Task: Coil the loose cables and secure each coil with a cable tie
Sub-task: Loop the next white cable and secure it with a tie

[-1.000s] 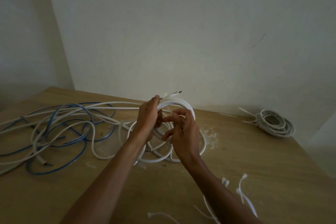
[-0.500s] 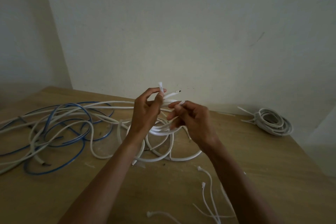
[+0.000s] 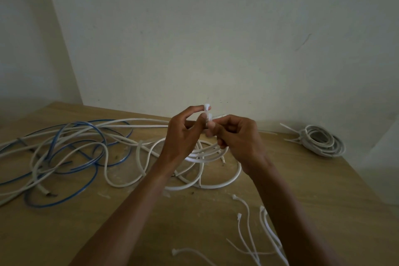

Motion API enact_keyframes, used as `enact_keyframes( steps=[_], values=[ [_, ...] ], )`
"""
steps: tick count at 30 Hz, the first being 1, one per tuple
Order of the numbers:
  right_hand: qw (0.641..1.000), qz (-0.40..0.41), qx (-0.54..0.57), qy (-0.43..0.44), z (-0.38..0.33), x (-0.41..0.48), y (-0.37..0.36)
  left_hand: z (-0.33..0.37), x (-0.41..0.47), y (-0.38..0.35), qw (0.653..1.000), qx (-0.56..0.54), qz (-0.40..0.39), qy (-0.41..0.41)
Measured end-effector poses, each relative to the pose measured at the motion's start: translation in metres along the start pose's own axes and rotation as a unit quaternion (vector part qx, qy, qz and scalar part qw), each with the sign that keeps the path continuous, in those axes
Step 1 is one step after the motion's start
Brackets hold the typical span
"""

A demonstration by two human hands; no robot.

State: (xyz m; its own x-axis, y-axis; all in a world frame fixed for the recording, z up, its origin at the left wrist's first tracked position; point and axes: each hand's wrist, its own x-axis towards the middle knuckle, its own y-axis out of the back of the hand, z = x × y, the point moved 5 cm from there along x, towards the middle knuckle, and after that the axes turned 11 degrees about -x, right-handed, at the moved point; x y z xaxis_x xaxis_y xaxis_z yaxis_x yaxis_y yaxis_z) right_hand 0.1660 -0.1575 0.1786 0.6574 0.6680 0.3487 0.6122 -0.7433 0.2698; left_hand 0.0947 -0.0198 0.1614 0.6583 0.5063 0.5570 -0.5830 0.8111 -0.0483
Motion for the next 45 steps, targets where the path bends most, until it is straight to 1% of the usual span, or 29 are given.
enact_keyframes(
  steps=[2,5,7,9,11,14,16,18,20,23,25,29,32,35,37,38,39,40,41,42,43,45],
  values=[
    [1.0,-0.003,0.009,-0.004,-0.003,-0.001,-0.002,-0.001,0.001,0.001,1.0,0.024,-0.001,-0.014],
    [0.999,0.027,0.021,-0.006,-0.007,-0.001,0.0,-0.004,0.002,0.006,0.998,0.056,0.012,-0.042],
    [0.999,0.048,0.012,0.001,-0.008,-0.001,0.004,-0.009,0.003,0.011,0.997,0.056,0.042,-0.023],
    [0.999,0.05,0.012,0.018,-0.01,0.0,0.008,-0.018,0.006,0.017,0.994,0.006,0.096,0.059],
    [0.998,0.045,-0.004,0.052,-0.014,0.002,0.013,-0.026,0.007,0.021,0.975,-0.072,0.145,0.151],
    [0.986,0.041,-0.101,0.128,-0.022,0.001,0.013,-0.027,0.007,0.021,0.952,-0.126,0.174,0.219],
    [0.962,0.05,-0.173,0.207,-0.025,-0.004,0.006,-0.031,0.005,0.021,0.925,-0.179,0.193,0.274],
    [0.922,0.071,-0.254,0.284,-0.025,-0.01,-0.007,-0.04,0.003,0.018,0.878,-0.285,0.18,0.34],
    [0.887,0.082,-0.315,0.328,-0.021,-0.014,-0.021,-0.044,0.001,0.012,0.832,-0.377,0.134,0.384],
    [0.848,0.068,-0.388,0.354,-0.012,-0.018,-0.035,-0.043,-0.005,0.003,0.801,-0.426,0.071,0.414],
    [0.842,0.059,-0.412,0.343,-0.008,-0.018,-0.037,-0.042,-0.009,-0.002,0.788,-0.437,0.049,0.431],
    [0.838,0.044,-0.417,0.349,-0.011,-0.021,-0.041,-0.047,-0.01,0.0,0.784,-0.439,0.03,0.439],
    [0.847,0.031,-0.398,0.35,-0.008,-0.02,-0.042,-0.048,-0.008,0.002,0.768,-0.464,-0.002,0.442],
    [0.852,0.03,-0.387,0.352,-0.006,-0.018,-0.041,-0.05,-0.002,0.009,0.778,-0.461,-0.001,0.427],
    [0.856,0.03,-0.382,0.347,-0.005,-0.018,-0.043,-0.048,0.0,0.012,0.795,-0.436,0.019,0.421],
    [0.862,0.027,-0.378,0.338,-0.003,-0.017,-0.044,-0.048,0.0,0.013,0.818,-0.401,0.03,0.412],
    [0.87,0.021,-0.371,0.324,-0.001,-0.016,-0.045,-0.045,0.001,0.015,0.851,-0.347,0.04,0.391],
    [0.885,0.014,-0.352,0.306,0.001,-0.015,-0.044,-0.044,0.003,0.018,0.89,-0.284,0.052,0.353],
    [0.907,0.009,-0.317,0.279,0.002,-0.013,-0.042,-0.04,0.005,0.021,0.921,-0.234,0.066,0.303],
    [0.932,0.009,-0.267,0.244,0.002,-0.011,-0.038,-0.037,0.006,0.023,0.944,-0.204,0.074,0.25],
    [0.955,0.015,-0.215,0.206,0.001,-0.008,-0.032,-0.033,0.007,0.023,0.959,-0.185,0.072,0.204],
    [0.983,0.043,-0.12,0.135,-0.002,-0.003,-0.019,-0.026,0.006,0.022,0.979,-0.138,0.057,0.139]
  ],
)
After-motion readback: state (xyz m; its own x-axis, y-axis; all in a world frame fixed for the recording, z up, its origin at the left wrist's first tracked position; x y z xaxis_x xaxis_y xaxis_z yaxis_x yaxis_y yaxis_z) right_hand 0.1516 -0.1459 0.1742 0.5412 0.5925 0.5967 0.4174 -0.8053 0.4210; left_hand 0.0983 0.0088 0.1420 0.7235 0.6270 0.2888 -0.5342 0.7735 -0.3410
